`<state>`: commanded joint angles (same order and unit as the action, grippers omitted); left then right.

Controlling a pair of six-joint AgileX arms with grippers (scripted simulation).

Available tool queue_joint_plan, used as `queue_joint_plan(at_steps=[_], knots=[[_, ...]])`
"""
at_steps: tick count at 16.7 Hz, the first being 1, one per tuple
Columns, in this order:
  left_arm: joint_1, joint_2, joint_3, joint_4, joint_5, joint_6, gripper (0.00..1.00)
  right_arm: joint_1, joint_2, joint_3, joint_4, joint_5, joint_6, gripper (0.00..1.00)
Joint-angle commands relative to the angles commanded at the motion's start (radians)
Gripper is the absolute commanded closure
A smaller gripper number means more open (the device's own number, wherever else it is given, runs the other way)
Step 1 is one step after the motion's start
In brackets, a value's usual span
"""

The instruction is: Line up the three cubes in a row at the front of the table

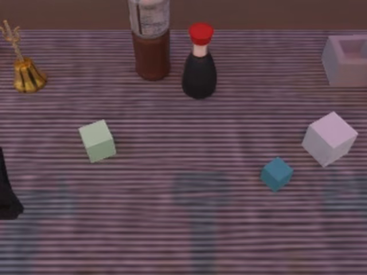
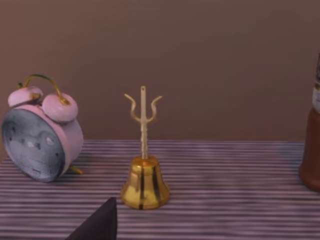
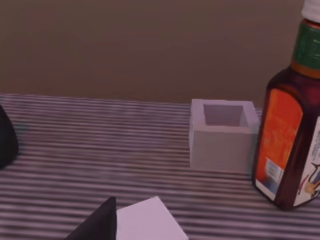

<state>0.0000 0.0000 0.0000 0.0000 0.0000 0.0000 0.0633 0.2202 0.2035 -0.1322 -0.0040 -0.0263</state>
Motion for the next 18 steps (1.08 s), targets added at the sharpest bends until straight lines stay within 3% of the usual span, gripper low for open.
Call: queue_joint_plan(at_steps=[12, 18], knots=[[0.000, 0.000, 0.000, 0.000, 0.000, 0.000, 0.00, 0.252, 1.226, 0.845, -0.602, 0.004, -0.119, 0.00], [0.000, 0.000, 0.000, 0.000, 0.000, 0.000, 0.00, 0.353, 1.677, 1.189, -0.832, 0.005, -0.166, 0.00]])
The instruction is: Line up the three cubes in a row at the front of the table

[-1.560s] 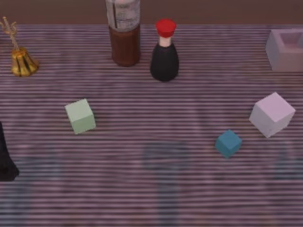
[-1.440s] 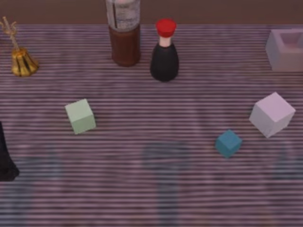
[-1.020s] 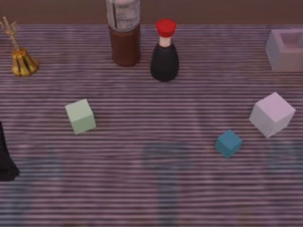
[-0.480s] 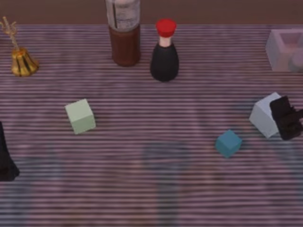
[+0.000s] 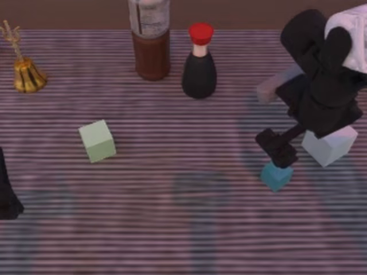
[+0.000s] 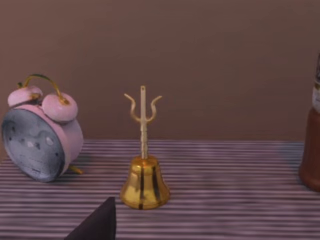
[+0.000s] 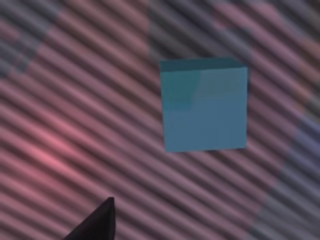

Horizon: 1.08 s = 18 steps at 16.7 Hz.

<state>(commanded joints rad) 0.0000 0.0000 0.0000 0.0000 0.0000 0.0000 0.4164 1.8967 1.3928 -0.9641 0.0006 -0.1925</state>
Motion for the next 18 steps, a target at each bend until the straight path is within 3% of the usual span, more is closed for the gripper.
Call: queue_joint_plan(at_steps=[4, 11, 18], knots=[[0.000, 0.000, 0.000, 0.000, 0.000, 0.000, 0.00, 0.034, 0.147, 0.123, -0.071, 0.001, -0.016, 0.00], [0.000, 0.000, 0.000, 0.000, 0.000, 0.000, 0.00, 0.033, 0.160, 0.131, -0.073, 0.001, -0.017, 0.00], [0.000, 0.000, 0.000, 0.000, 0.000, 0.000, 0.00, 0.038, 0.274, 0.008, 0.174, 0.002, -0.015, 0.00]])
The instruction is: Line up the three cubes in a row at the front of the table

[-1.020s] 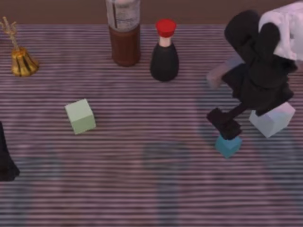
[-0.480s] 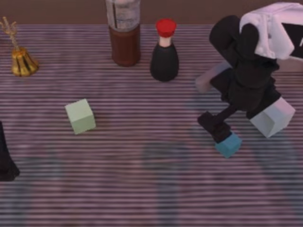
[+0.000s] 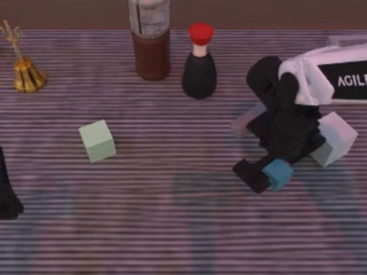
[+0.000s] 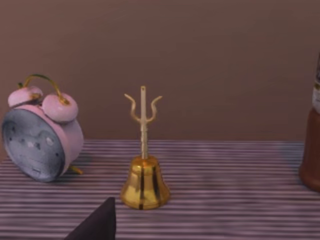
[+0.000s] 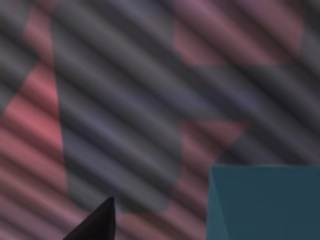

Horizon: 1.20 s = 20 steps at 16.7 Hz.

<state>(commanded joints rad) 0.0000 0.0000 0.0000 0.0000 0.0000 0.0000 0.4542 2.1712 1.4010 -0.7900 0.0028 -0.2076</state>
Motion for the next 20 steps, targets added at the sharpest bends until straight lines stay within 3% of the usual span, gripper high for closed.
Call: queue_joint_plan(at_steps=[6, 19, 20], knots=[[0.000, 0.000, 0.000, 0.000, 0.000, 0.000, 0.00, 0.001, 0.033, -0.029, 0.052, 0.000, 0.001, 0.00], [0.000, 0.000, 0.000, 0.000, 0.000, 0.000, 0.00, 0.001, 0.033, -0.029, 0.052, 0.000, 0.001, 0.98], [0.000, 0.000, 0.000, 0.000, 0.000, 0.000, 0.00, 0.001, 0.033, -0.029, 0.052, 0.000, 0.001, 1.00]])
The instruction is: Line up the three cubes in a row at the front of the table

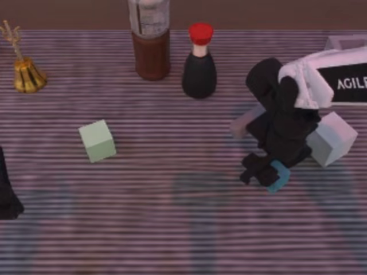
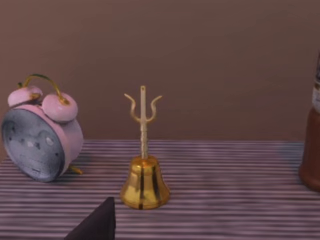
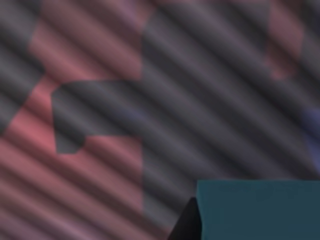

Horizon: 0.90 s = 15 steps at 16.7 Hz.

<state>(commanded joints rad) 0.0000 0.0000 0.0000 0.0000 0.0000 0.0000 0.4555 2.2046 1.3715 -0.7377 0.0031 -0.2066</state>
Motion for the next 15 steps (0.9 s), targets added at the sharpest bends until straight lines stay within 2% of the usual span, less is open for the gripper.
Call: queue_joint_plan(at_steps=[9, 15], knots=[[0.000, 0.000, 0.000, 0.000, 0.000, 0.000, 0.00, -0.001, -0.041, 0.015, -0.021, -0.008, 0.005, 1.00], [0.000, 0.000, 0.000, 0.000, 0.000, 0.000, 0.00, 0.005, -0.119, 0.113, -0.207, -0.008, 0.004, 1.00]])
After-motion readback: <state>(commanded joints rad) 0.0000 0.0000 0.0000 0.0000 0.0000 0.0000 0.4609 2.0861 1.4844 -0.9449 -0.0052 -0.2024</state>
